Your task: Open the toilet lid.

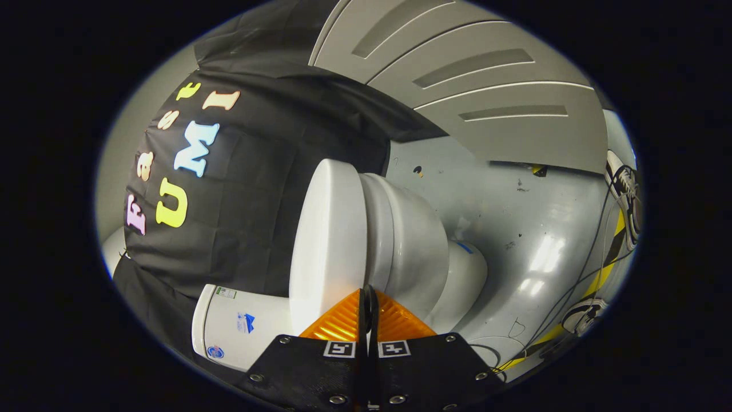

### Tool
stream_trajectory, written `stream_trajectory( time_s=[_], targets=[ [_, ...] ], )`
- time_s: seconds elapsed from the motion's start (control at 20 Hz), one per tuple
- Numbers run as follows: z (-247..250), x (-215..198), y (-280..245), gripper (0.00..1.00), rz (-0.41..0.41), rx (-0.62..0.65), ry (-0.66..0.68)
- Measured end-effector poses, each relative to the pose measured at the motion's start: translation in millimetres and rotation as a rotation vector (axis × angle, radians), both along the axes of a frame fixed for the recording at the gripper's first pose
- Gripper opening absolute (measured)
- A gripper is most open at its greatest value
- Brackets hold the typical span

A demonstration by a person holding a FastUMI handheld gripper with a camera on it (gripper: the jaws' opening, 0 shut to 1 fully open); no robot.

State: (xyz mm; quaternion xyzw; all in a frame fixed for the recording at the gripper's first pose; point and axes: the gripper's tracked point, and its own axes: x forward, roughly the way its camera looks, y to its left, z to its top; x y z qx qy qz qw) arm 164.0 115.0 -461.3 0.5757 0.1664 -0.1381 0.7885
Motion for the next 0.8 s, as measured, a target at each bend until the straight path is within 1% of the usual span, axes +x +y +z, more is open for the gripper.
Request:
stream_trajectory(
  time_s=[0.3, 0.5, 0.8],
  targets=[
    [9.9, -0.8, -1.4, 0.00, 0.018, -0.078, 0.026],
    [25.6, -1.5, -1.7, 0.00, 0.025, -0.140, 0.023],
    [59.6, -1.3, 0.9, 0.00, 0.041, -0.282, -0.010]
  ],
)
